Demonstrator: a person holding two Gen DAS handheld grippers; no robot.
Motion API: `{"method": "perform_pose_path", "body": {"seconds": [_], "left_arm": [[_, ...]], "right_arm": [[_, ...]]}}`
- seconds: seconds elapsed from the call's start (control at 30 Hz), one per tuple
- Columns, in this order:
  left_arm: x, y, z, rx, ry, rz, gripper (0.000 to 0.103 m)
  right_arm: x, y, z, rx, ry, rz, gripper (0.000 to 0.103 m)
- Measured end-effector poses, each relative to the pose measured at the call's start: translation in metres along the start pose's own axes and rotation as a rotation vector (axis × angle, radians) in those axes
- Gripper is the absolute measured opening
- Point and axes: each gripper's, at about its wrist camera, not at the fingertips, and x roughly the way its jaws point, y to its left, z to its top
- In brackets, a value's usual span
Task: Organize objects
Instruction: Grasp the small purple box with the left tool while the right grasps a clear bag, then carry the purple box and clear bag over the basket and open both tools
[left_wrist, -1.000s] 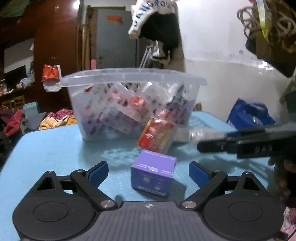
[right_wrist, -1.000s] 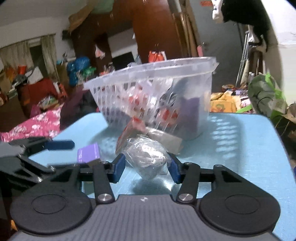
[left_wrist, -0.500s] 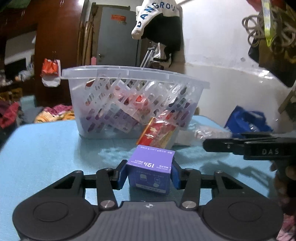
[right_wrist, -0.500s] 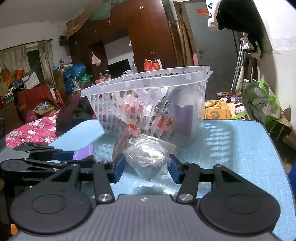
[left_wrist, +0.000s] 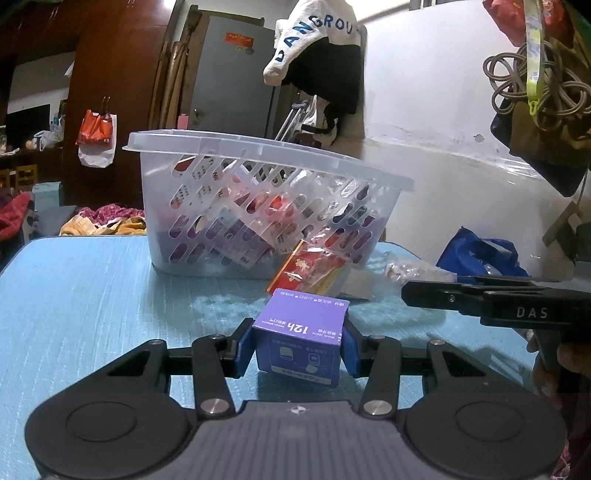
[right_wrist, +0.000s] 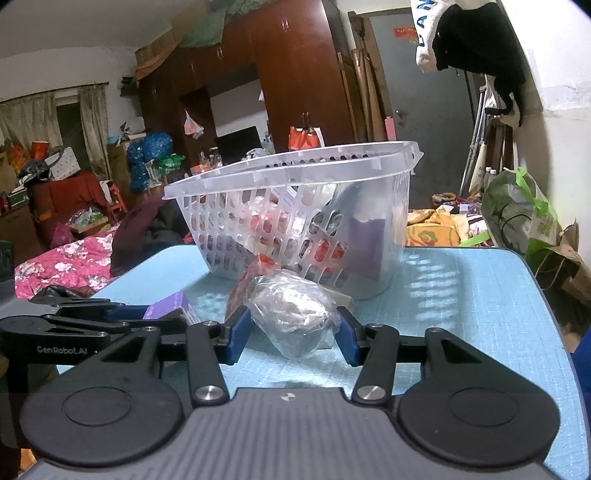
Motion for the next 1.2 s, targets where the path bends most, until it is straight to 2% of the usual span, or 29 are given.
{"method": "perform_pose_path", "body": {"seconds": [0.2, 0.3, 0.6, 0.7, 0.8, 0.83, 0.97, 1.07, 1.1, 1.13, 1.2], "left_arm": [[0.0, 0.001, 0.0, -0.005, -0.004, 0.0, 0.051], [0.0, 0.001, -0.001, -0.007, -0.004, 0.0, 0.051], [0.001, 0.002, -0.001, -0.012, -0.001, 0.0, 0.051], [0.0, 0.002, -0.001, -0.014, -0.004, 0.0, 0.051], [0.0, 0.002, -0.001, -0.016, -0.001, -0.001, 0.051], [0.0, 0.002, -0.001, -0.017, 0.0, -0.002, 0.051], [0.0, 0.001, 0.0, -0.013, 0.003, -0.004, 0.051], [0.001, 0.002, 0.0, -0.018, 0.01, -0.008, 0.051], [0.001, 0.002, 0.0, -0.018, 0.011, -0.01, 0.051], [0.001, 0.002, 0.0, -0.017, 0.012, -0.011, 0.051], [0.0, 0.003, 0.0, -0.021, 0.005, -0.011, 0.051]], "right_arm": [[-0.002, 0.0, 0.001, -0.002, -0.013, 0.003, 0.052], [-0.002, -0.001, 0.001, -0.001, -0.015, 0.006, 0.045], [0.001, -0.001, 0.002, -0.003, 0.008, 0.022, 0.046], [0.006, 0.002, 0.001, -0.014, 0.038, -0.022, 0.047], [0.005, 0.003, 0.001, -0.068, 0.046, -0.101, 0.065], [0.004, 0.001, 0.001, -0.072, 0.051, -0.123, 0.068], [0.012, -0.005, 0.0, -0.077, 0.127, -0.121, 0.068], [0.019, -0.002, -0.002, -0.102, 0.175, -0.072, 0.067], [0.021, 0.0, -0.003, -0.113, 0.189, -0.061, 0.06], [0.023, 0.002, -0.004, -0.126, 0.204, -0.049, 0.036], [0.022, 0.005, -0.004, -0.138, 0.201, -0.047, 0.037]]}}
